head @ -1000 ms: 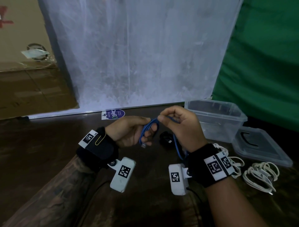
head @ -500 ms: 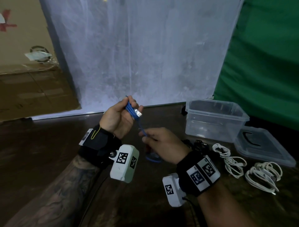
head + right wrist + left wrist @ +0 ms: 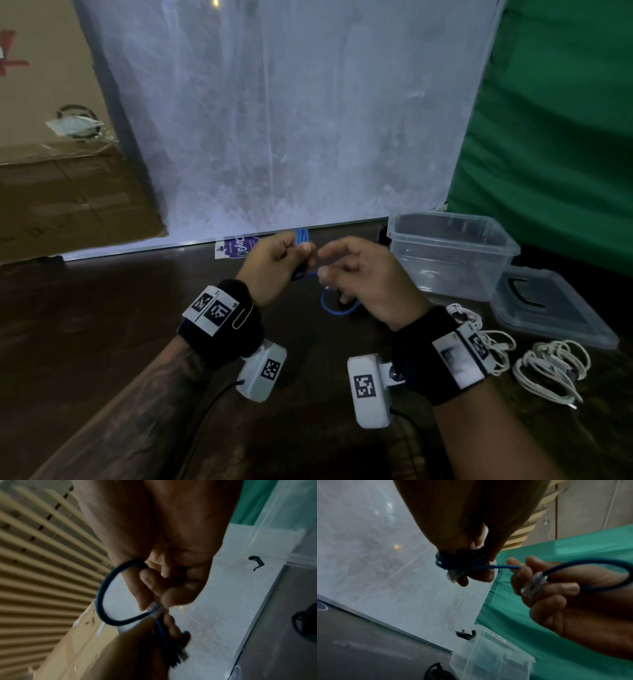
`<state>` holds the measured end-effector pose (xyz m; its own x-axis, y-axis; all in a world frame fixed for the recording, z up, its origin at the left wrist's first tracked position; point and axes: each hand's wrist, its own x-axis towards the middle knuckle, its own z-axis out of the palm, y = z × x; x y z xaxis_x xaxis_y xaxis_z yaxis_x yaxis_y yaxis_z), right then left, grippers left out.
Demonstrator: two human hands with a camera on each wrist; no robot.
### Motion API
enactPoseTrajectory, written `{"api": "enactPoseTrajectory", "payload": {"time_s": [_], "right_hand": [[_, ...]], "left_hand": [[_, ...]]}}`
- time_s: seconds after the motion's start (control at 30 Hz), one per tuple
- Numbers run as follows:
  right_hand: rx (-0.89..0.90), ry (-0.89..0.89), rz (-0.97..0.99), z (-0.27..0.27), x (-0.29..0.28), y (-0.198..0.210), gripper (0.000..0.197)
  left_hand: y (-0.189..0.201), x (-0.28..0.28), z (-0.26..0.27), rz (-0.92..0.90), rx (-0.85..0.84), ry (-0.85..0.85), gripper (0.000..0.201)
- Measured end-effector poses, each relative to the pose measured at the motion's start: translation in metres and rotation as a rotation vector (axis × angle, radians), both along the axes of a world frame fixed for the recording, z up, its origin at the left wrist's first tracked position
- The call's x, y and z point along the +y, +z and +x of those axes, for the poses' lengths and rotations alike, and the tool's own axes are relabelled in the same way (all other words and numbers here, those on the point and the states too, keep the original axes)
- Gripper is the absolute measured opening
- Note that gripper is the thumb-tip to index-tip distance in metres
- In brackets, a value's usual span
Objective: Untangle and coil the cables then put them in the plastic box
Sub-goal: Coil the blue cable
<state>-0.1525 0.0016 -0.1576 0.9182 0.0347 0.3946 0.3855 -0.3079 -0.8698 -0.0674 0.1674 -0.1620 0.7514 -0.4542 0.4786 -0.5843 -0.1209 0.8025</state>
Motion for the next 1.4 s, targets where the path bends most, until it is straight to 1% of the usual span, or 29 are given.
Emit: {"api": "enactPoseTrajectory", "payload": {"time_s": [0.03,0.1,0.17,0.2,0.23,0.3,0.37,0.4,0.47,0.5,0.53,0.6,0.67,0.73,0.8,0.87,0.9,1.03,1.1,1.27,1.4], "right_hand": [[0.025,0.011,0.053,-0.001,-0.003,0.002,0.019],[0.071,0.024,0.263,-0.001,-0.009,0.006,0.018],[0.101,0.033,0.498,-0.001,-0.014,0.011,0.014],[0.101,0.029,0.566,-0.001,-0.016,0.013,0.013],[0.091,0.024,0.606,0.0,-0.019,0.013,0.013],[0.06,0.0,0.614,0.003,-0.025,0.01,0.016],[0.012,-0.065,0.538,0.007,-0.029,0.006,0.019],[-0.02,-0.116,0.463,0.008,-0.03,0.002,0.02],[-0.088,-0.228,0.246,0.012,-0.033,-0.005,0.022],[-0.106,-0.254,0.129,0.013,-0.033,-0.009,0.022],[-0.101,-0.245,0.028,0.014,-0.033,-0.012,0.022],[-0.054,-0.181,-0.131,0.013,-0.032,-0.015,0.021],[0.002,-0.134,-0.256,0.011,-0.029,-0.015,0.019],[0.029,-0.086,-0.33,0.011,-0.023,-0.015,0.019],[0.045,-0.019,-0.306,0.009,-0.015,-0.014,0.021],[0.061,0.028,-0.242,0.007,-0.012,-0.011,0.028],[0.062,0.049,-0.213,0.006,-0.012,-0.011,0.028],[0.037,0.1,-0.162,0.001,-0.019,-0.008,0.015],[0.021,0.119,-0.18,0.001,-0.021,-0.008,0.017],[-0.096,0.09,-0.208,0.003,-0.02,-0.008,0.021],[-0.132,0.059,-0.224,0.003,-0.02,-0.009,0.028]], "left_hand": [[0.0,-0.001,-0.001,0.046,-0.026,-0.007,0.028],[-0.002,0.0,-0.003,0.103,-0.009,-0.017,0.028],[-0.005,0.001,-0.004,0.122,0.132,-0.08,0.027],[-0.007,0.001,-0.004,0.131,0.222,-0.123,0.025],[-0.008,0.002,-0.005,0.149,0.297,-0.16,0.026],[-0.008,0.0,-0.009,0.194,0.391,-0.233,0.033],[-0.006,-0.003,-0.015,0.173,0.454,-0.331,0.035],[-0.004,-0.005,-0.018,0.125,0.501,-0.385,0.035],[0.0,-0.005,-0.022,-0.046,0.656,-0.5,0.036],[0.002,-0.004,-0.021,-0.143,0.741,-0.556,0.036],[0.003,-0.003,-0.02,-0.232,0.807,-0.608,0.038],[0.004,-0.001,-0.017,-0.364,0.875,-0.67,0.039],[0.003,-0.001,-0.017,-0.414,0.893,-0.692,0.039],[0.002,-0.004,-0.02,-0.419,0.903,-0.693,0.038],[0.001,-0.006,-0.021,-0.417,0.897,-0.681,0.04],[0.001,-0.004,-0.019,-0.424,0.885,-0.674,0.041],[0.001,-0.003,-0.019,-0.431,0.877,-0.683,0.042],[0.003,0.001,-0.018,-0.427,0.86,-0.764,0.042],[0.004,0.002,-0.017,-0.402,0.841,-0.778,0.041],[0.009,0.003,-0.013,-0.327,0.697,-0.648,0.039],[0.012,0.004,-0.014,-0.26,0.641,-0.592,0.039]]}}
